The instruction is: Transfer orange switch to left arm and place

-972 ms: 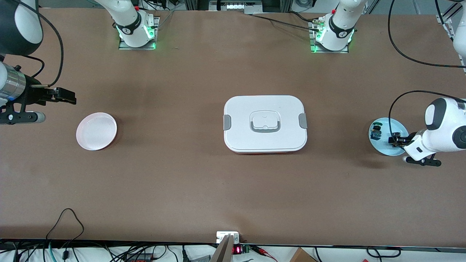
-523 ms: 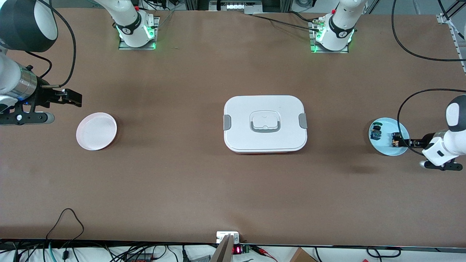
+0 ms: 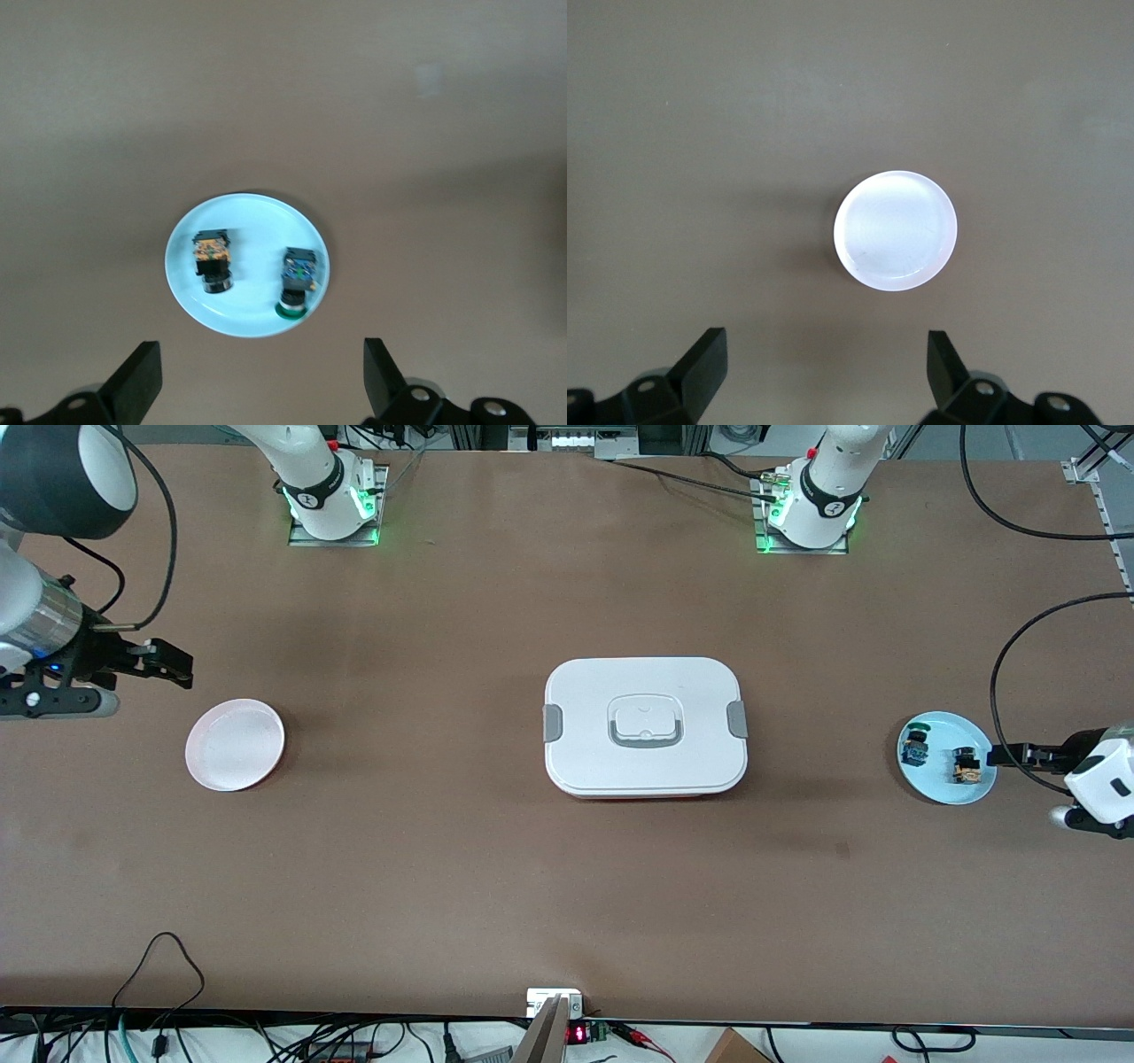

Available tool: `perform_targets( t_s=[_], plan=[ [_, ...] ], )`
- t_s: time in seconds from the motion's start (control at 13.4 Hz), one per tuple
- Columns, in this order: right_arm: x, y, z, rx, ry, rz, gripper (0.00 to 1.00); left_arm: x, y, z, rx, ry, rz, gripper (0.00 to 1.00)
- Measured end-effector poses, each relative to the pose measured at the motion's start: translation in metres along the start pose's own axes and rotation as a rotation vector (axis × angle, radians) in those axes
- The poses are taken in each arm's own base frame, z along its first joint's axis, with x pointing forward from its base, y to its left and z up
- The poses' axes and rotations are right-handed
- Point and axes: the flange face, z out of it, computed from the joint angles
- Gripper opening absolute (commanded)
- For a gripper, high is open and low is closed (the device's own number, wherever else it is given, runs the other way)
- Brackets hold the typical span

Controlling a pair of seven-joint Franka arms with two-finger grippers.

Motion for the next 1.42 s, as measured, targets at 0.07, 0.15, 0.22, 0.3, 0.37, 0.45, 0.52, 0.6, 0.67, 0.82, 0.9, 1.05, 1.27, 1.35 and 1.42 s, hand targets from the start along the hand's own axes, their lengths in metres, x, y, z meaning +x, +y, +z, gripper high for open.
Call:
perform_targets(
  t_s=[0.07, 0.15, 0.22, 0.3, 0.37, 0.45, 0.52, 0.6, 0.67, 0.82, 0.9, 1.05, 1.27, 1.35, 1.42],
  plan=[
    [-0.001, 0.004, -0.005, 0.001, 0.010, 0.007, 1.00, -0.002, 0.007, -0.013, -0.005, 0.011, 0.030, 1.00],
    [-0.001, 0.007, -0.009, 0.001, 0.017, 0.011, 1.00, -0.006, 0.018, -0.027, -0.004, 0.015, 0.057, 1.00],
    [-0.001, 0.007, -0.010, 0.001, 0.019, 0.013, 1.00, -0.011, 0.035, -0.041, 0.008, -0.004, 0.084, 1.00],
    [-0.001, 0.007, -0.012, 0.002, 0.019, 0.013, 1.00, -0.016, 0.056, -0.057, 0.028, -0.023, 0.106, 1.00],
    [-0.002, 0.007, -0.013, 0.007, 0.016, 0.014, 1.00, -0.020, 0.078, -0.076, 0.057, -0.021, 0.124, 1.00],
    [-0.003, 0.006, -0.015, 0.020, 0.010, 0.016, 1.00, -0.027, 0.103, -0.098, 0.101, -0.008, 0.139, 1.00],
    [-0.004, 0.006, -0.017, 0.032, 0.003, 0.019, 1.00, -0.034, 0.127, -0.120, 0.152, 0.007, 0.144, 1.00],
    [-0.006, 0.008, -0.020, 0.039, -0.001, 0.023, 1.00, -0.044, 0.149, -0.139, 0.193, 0.020, 0.142, 1.00],
    [-0.007, 0.009, -0.022, 0.041, -0.003, 0.026, 1.00, -0.056, 0.167, -0.154, 0.216, 0.030, 0.131, 1.00],
    [-0.009, 0.010, -0.027, 0.042, -0.008, 0.028, 1.00, -0.081, 0.183, -0.180, 0.212, 0.049, 0.084, 1.00],
    [-0.009, 0.010, -0.029, 0.043, -0.007, 0.028, 1.00, -0.092, 0.180, -0.189, 0.185, 0.059, 0.052, 1.00],
    [-0.010, 0.011, -0.031, 0.043, -0.007, 0.027, 1.00, -0.108, 0.155, -0.192, 0.107, 0.059, -0.010, 1.00],
    [-0.011, 0.011, -0.031, 0.043, -0.015, 0.027, 1.00, -0.124, 0.099, -0.171, -0.048, 0.050, -0.110, 1.00],
    [-0.011, 0.012, -0.031, 0.043, -0.018, 0.029, 1.00, -0.126, 0.084, -0.160, -0.066, 0.061, -0.133, 1.00],
    [-0.011, 0.013, -0.030, 0.043, -0.020, 0.030, 1.00, -0.126, 0.077, -0.148, -0.073, 0.071, -0.146, 1.00]
  ],
)
